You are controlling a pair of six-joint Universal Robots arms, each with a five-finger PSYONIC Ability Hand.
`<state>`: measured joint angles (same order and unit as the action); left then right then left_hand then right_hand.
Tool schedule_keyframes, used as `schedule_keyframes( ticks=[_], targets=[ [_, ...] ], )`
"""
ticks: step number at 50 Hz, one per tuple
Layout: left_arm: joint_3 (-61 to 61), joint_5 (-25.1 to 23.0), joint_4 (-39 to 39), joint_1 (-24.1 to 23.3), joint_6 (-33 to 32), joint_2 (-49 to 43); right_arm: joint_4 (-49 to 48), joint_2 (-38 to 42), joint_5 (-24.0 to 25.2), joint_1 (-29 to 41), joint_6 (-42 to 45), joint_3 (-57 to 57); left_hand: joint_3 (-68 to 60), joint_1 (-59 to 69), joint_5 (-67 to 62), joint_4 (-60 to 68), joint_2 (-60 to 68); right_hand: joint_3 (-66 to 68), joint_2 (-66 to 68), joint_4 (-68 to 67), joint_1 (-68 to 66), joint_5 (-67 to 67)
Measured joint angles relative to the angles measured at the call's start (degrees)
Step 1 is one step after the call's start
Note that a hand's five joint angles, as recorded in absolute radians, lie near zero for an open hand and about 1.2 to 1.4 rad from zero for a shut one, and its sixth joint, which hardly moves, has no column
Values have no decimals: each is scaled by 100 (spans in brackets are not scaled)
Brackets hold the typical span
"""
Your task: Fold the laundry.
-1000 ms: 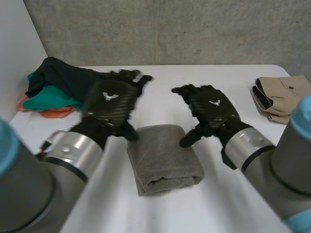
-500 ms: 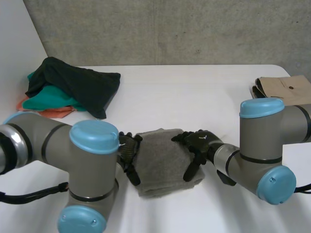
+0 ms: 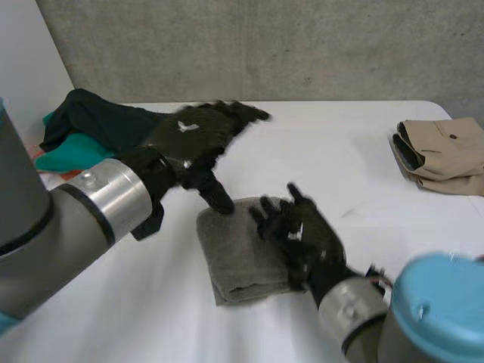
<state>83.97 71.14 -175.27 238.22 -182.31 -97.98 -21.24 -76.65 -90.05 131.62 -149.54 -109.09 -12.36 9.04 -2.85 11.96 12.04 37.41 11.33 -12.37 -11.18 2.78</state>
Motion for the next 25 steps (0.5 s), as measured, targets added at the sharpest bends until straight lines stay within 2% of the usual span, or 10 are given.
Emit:
schedule_keyframes(
  ticks=[1,2,4,8,12,19,25],
  targets=[
    [3,-312,107,23,-4,25,-66,15,-7,34,-2,-84,0,0,0,0,0,0,0,0,0,0],
    [14,-906,314,55,-25,66,-327,109,-39,152,-26,-343,0,0,0,0,0,0,0,0,0,0],
    [40,-1520,539,64,-70,102,-598,259,-94,246,-69,-523,0,0,0,0,0,0,0,0,0,0],
    [88,-2206,814,22,-157,142,-1101,615,-207,360,-140,-666,0,0,0,0,0,0,0,0,0,0],
    [134,-2284,881,-63,-207,157,-1466,971,-291,385,-166,-628,0,0,0,0,0,0,5,0,-4,0],
    [258,-1809,681,-145,-202,194,-1806,1445,-317,300,-132,-357,0,0,0,0,0,0,373,-254,-327,250],
    [361,-1584,414,-122,-155,234,-1969,1627,-288,234,-87,-194,0,0,0,0,0,0,749,-648,-761,651]
  ],
)
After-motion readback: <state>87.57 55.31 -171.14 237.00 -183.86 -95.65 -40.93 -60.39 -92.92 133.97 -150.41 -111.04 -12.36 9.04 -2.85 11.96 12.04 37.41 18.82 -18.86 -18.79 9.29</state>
